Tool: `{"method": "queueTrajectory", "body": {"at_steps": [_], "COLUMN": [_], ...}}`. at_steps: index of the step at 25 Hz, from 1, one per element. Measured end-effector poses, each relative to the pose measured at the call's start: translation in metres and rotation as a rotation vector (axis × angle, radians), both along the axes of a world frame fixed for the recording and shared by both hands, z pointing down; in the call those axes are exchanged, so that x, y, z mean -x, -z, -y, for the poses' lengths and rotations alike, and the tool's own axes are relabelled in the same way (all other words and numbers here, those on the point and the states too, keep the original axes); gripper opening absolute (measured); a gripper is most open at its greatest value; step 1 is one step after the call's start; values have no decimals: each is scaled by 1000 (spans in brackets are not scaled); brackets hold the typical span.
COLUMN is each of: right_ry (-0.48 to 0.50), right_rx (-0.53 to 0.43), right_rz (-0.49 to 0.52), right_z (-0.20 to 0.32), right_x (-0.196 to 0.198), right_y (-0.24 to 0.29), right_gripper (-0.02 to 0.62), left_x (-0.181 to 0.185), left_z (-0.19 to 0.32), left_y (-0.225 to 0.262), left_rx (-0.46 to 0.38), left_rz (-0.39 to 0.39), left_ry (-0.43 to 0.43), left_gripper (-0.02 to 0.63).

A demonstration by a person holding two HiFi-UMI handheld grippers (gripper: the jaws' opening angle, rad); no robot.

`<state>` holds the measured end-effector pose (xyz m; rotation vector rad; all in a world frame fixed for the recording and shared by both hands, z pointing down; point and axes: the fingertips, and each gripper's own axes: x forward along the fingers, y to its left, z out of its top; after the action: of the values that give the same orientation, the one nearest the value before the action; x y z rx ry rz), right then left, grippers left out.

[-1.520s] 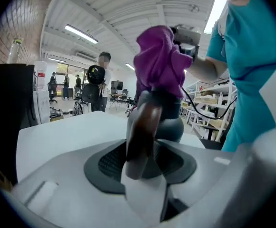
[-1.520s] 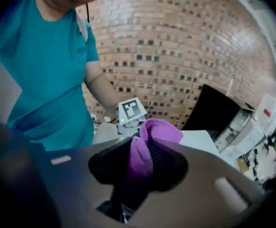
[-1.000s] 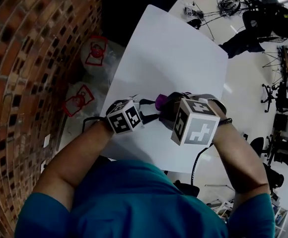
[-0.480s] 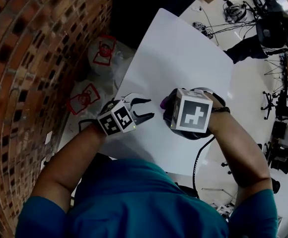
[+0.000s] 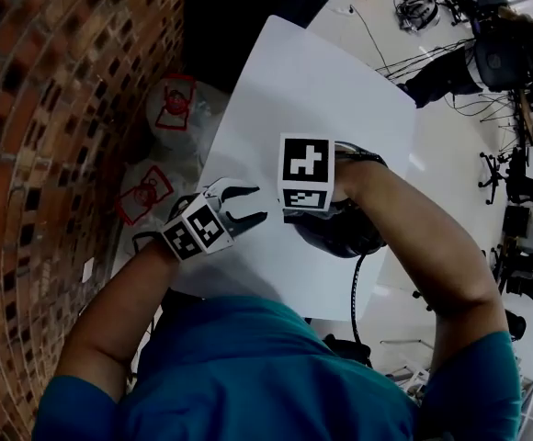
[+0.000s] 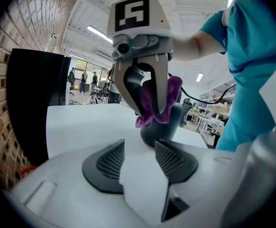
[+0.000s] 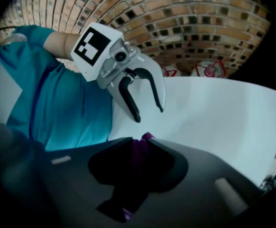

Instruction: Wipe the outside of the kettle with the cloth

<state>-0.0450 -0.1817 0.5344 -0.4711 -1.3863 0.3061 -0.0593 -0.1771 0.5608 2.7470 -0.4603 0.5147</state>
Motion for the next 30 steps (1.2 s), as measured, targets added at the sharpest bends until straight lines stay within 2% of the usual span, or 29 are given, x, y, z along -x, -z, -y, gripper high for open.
{"method": "queueTrajectory", "body": {"at_steps": [2, 4, 7, 8, 10, 13, 17, 18, 20, 22, 26, 30], "right_ry": [-84, -205, -362, -387, -426, -488, -480, -474, -471, -494, -618, -711], "right_rx": [15, -23, -113, -154, -252, -364, -405, -412, -430, -446, -460, -483], "right_rz": [85, 289, 634, 718, 820, 889, 934, 947, 956, 957, 995, 971], "right_z": [6, 16, 26, 27, 25, 15, 3, 1, -3, -5, -7, -16], "right_x": [7, 13, 0, -10, -33, -60, -74, -79, -94, -114, -153, -190], "right_y": [3, 28, 84, 100, 120, 127, 130, 131, 133, 132, 128, 112], "right_gripper": [89, 86, 86, 86, 86, 86, 86, 86, 86, 84, 81, 78], "left_x": [1, 0, -13, -22, -39, -63, -90, -94, -99, -100, -98, -97], "left_z": [-3, -3, 1, 2, 5, 5, 6, 7, 11, 13, 14, 14], "left_y": [1, 8, 23, 29, 37, 33, 30, 28, 25, 23, 23, 22], "left_rx": [1, -12, -47, -61, -91, -115, -161, -166, -167, -159, -147, -140], "left_rz": [6, 5, -7, -10, 1, 53, 147, 170, 207, 227, 257, 284], "left_ry": [-7, -23, -64, -85, -144, -251, -340, -342, -332, -326, -327, -331], "left_gripper": [176, 176, 176, 176, 176, 176, 176, 176, 121, 106, 107, 107]}}
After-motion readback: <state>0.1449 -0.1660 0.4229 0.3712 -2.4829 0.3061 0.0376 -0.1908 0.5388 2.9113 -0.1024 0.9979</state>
